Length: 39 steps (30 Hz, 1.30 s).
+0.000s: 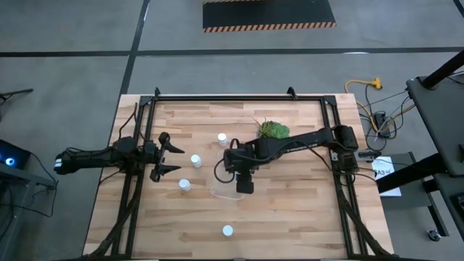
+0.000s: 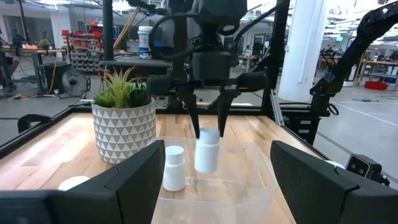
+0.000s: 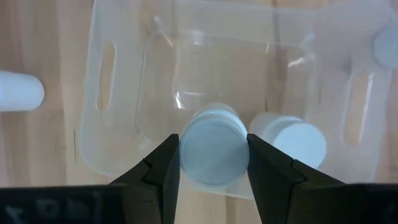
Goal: Pick and place pill bottles into a basket
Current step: Put the white medicine bottle into the transparent bin
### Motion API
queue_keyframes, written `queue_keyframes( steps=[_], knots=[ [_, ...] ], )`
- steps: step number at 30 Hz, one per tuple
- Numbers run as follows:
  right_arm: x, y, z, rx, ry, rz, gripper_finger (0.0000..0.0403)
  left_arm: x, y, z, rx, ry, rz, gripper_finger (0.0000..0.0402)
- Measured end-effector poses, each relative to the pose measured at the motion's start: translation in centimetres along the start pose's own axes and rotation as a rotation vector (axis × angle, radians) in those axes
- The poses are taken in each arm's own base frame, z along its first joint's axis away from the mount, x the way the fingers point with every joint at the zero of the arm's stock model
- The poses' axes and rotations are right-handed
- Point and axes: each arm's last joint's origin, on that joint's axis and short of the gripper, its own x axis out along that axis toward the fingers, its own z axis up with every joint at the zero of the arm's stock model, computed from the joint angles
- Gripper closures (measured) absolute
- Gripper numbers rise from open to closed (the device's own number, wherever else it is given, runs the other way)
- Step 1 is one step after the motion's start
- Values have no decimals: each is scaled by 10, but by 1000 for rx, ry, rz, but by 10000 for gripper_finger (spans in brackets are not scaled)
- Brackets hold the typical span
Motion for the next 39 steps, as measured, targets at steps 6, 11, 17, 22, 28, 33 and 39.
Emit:
queue_keyframes(
  steps=[6, 11, 17, 22, 28, 33, 39],
  knots=[
    [3, 0, -1, 0, 1, -2, 266, 0, 0, 0, 0, 0, 0, 127],
    [5, -1, -3, -15, 9, -4, 266, 0, 0, 0, 0, 0, 0, 127],
    [11, -2, -8, -21, 34, -9, 266, 0, 0, 0, 0, 0, 1, 127],
    [18, -3, -14, -15, 56, -13, 258, 0, 0, 0, 0, 0, 0, 127],
    [19, -3, -12, -21, 35, -8, 236, 0, 0, 0, 0, 0, 1, 127],
    [19, -2, -11, -42, 20, 9, 233, 0, 0, 0, 0, 0, 0, 127],
    [19, -2, -11, -57, 20, 10, 231, 0, 0, 0, 0, 1, 0, 127]
  ],
)
